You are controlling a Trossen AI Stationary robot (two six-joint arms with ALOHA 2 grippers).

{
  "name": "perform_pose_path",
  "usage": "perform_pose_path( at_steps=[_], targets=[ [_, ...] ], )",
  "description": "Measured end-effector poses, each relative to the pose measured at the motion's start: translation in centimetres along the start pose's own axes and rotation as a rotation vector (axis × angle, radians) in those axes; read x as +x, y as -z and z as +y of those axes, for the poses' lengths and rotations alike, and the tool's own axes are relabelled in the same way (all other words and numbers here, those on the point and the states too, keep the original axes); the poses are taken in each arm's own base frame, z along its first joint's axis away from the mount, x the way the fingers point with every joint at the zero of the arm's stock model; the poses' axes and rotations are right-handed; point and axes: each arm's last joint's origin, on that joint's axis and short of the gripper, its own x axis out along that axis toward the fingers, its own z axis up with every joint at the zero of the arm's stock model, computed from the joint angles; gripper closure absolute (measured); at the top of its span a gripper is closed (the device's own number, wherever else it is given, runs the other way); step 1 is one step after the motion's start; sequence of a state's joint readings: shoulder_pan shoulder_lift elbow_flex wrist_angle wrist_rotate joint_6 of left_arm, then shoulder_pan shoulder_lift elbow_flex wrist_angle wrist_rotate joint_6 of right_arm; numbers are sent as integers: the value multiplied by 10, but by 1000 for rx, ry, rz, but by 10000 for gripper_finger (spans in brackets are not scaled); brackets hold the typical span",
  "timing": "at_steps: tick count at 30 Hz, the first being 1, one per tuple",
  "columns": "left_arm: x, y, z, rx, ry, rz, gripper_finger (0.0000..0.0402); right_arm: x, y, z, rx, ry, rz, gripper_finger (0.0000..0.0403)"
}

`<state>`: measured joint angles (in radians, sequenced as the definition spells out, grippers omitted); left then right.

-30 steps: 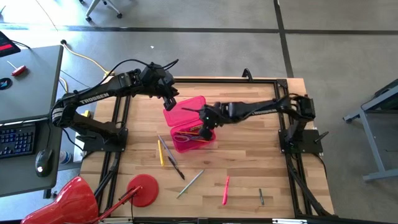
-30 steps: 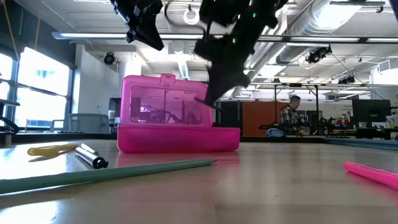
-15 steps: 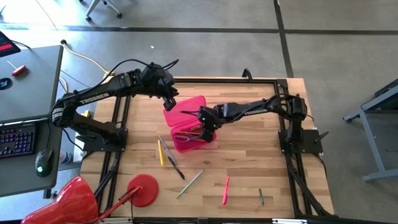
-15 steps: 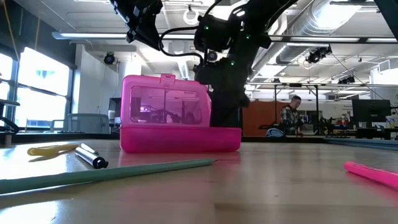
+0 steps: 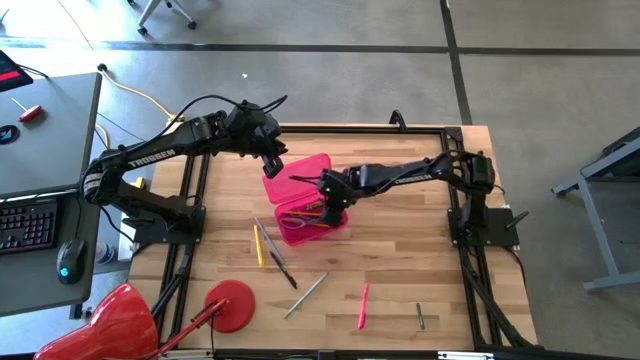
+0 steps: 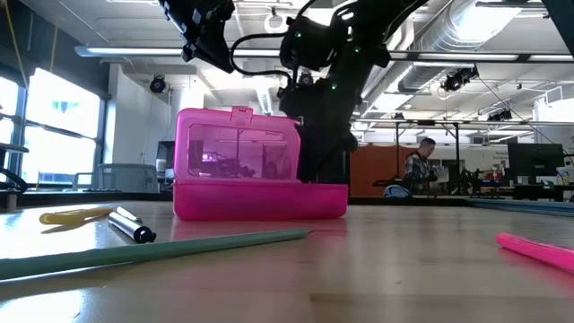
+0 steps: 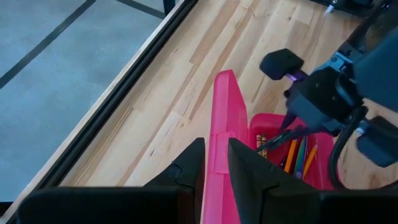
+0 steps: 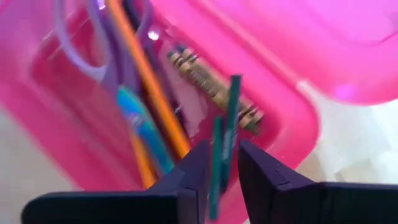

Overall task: Pick & place school supplies into a supply box
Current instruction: Put the dark green crayon into the pink supply box

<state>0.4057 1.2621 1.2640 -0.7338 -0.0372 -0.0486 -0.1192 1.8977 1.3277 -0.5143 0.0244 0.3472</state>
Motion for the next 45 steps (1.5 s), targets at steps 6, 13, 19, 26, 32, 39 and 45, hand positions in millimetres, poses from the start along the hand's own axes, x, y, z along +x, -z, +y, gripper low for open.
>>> perform_pose_path(
  at_steps=[6, 13, 19, 26, 32, 39, 45],
  targets=[
    [0, 0, 0, 0, 0, -2, 300, -32, 20, 22, 99, -74, 143, 330],
    [0, 0, 0, -7, 1, -3, 300, -82, 74, 75, 237, -5, 321, 329],
    [0, 0, 0, -8, 1, -4, 300, -103, 141, 135, 313, 35, 490, 329],
    [0, -3, 0, -25, 4, -31, 300, -136, 222, 188, 424, 51, 487, 329],
    [0, -4, 0, -36, 6, -37, 300, -144, 270, 204, 597, 151, 516, 329],
    [0, -4, 0, -55, 8, -37, 300, -112, 278, 204, 603, 312, 556, 329],
    [0, -4, 0, -60, 8, -37, 300, -95, 269, 202, 587, 334, 545, 329]
  ],
)
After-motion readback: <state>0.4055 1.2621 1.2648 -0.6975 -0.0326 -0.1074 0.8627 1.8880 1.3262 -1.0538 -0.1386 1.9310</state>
